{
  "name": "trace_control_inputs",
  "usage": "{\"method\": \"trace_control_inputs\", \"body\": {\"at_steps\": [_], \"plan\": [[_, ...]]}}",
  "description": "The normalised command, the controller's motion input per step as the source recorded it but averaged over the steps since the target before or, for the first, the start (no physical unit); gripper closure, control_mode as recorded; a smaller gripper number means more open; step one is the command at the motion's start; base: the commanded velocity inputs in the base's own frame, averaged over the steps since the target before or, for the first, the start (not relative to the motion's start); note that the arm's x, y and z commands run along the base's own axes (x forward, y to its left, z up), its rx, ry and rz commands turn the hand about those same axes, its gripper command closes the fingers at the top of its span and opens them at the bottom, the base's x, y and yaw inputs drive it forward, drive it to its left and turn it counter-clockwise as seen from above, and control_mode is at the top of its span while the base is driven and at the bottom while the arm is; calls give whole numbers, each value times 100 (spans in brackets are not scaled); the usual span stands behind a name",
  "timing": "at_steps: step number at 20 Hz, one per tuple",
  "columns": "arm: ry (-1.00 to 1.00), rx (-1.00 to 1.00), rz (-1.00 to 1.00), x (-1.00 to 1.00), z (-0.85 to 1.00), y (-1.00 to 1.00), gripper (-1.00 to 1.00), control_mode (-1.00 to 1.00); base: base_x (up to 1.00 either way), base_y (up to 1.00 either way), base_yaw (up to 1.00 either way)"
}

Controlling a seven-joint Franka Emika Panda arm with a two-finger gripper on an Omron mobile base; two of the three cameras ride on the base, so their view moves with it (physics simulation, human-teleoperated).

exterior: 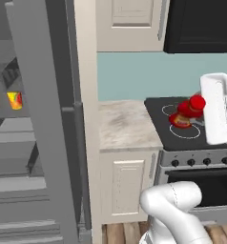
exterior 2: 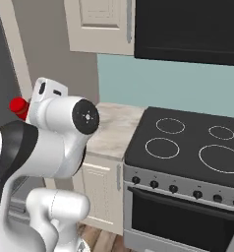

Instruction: Place the ketchup and condiment bottle from the counter to the top shelf of the fridge. If the existing items in the fridge are on the top shelf, move them to other shelves.

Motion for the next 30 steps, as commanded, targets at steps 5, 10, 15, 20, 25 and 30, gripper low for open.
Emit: {"method": "trace_control_inputs", "body": {"at_steps": [5,10,15,20,25,30], "plan": [[0,0,0,0,0,0,100,100,-100,-14,62],[0,0,0,0,0,0,100,100,-99,13,63],[0,0,0,0,0,0,100,100,-44,80,43],[0,0,0,0,0,0,100,100,24,100,5],[0,0,0,0,0,0,100,100,56,100,-2],[0,0,0,0,0,0,100,100,70,100,-20]]}}
